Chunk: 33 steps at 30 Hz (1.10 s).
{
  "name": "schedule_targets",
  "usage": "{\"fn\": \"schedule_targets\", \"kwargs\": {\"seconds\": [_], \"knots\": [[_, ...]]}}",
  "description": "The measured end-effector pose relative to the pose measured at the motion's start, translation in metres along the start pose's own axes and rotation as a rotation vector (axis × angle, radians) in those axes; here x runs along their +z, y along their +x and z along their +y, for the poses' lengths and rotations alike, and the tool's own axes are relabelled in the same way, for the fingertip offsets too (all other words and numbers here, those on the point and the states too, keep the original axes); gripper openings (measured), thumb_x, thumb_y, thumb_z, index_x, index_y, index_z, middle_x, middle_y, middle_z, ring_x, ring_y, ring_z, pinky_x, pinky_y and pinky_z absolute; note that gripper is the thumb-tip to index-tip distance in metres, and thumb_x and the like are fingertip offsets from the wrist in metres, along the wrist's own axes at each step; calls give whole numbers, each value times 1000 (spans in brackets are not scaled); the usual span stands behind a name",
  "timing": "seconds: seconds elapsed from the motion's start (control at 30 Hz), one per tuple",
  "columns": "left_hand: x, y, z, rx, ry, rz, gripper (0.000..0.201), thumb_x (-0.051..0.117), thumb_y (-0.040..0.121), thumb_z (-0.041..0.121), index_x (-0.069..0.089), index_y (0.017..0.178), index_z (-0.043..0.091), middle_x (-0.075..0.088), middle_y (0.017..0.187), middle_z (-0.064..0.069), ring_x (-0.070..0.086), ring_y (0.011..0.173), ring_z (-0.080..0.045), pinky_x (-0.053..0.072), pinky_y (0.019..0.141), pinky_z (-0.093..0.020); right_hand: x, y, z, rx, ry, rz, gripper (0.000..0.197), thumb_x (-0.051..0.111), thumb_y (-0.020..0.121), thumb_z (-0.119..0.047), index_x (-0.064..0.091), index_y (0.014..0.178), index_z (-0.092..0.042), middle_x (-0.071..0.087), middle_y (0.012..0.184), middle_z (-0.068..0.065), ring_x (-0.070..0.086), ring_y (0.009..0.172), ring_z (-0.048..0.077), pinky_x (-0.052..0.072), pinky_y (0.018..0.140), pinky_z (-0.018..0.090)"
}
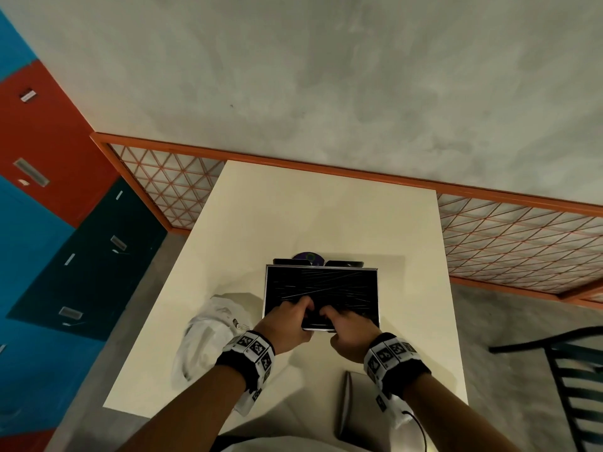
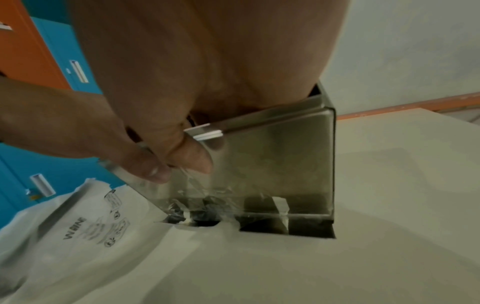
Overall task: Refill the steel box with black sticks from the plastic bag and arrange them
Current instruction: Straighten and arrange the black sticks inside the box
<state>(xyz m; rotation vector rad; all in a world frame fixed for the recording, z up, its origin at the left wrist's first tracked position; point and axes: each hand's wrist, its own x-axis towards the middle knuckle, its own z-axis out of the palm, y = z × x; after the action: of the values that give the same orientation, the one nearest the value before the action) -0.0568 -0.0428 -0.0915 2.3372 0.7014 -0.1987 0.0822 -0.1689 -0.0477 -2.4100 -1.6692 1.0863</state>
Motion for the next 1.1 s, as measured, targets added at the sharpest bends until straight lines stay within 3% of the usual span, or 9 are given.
{"fn": "schedule_targets", "kwargs": {"seconds": [0.1,0.27,0.4,0.53,0.77,0.93,1.1], "knots": [[-1,-1,2,-3,-22,-5,45,65,74,38,45,114,35,71,103,3,69,90,-23,59,79,-40,-4,7,-4,17,-21,-87,55,50,80,-18,37,133,-26,61,120,11,61,104,33,51,84,40],[-3,-2,3,5,-42,16,53,71,76,29,45,121,31,71,105,8,68,93,-19,58,82,-37,-8,16,-14,38,-113,-135,54,54,83,-18,41,136,-17,63,117,13,62,104,32,52,86,38],[-7,1,5,-9,-32,27,51,71,77,30,44,121,29,70,101,4,68,89,-22,58,78,-38,-8,15,-9,56,-114,-132,59,50,83,-21,33,139,-26,61,122,9,59,110,33,49,93,46],[-9,2,6,-9,-4,10,49,70,80,30,43,121,27,69,98,-2,68,85,-26,58,75,-38,-6,11,-3,35,-82,-65,57,49,83,-21,31,137,-29,60,124,10,59,111,34,50,91,44],[-11,0,9,-9,-8,17,54,70,77,29,40,122,31,70,98,0,68,83,-25,59,74,-39,-7,23,-7,25,-142,-122,55,54,85,-17,40,138,-21,63,118,11,61,105,30,50,85,33],[-13,2,10,-14,-24,15,60,70,73,30,39,124,34,70,102,2,70,90,-27,58,77,-39,-11,32,-16,17,-180,-152,45,54,85,-14,50,129,-12,64,112,11,63,98,30,46,75,29],[-16,6,9,-28,-10,15,60,74,77,27,44,130,26,70,106,-3,69,92,-27,57,79,-35,-11,29,-11,39,-180,-144,56,53,88,-18,37,141,-16,61,123,10,60,108,30,47,83,31]]}}
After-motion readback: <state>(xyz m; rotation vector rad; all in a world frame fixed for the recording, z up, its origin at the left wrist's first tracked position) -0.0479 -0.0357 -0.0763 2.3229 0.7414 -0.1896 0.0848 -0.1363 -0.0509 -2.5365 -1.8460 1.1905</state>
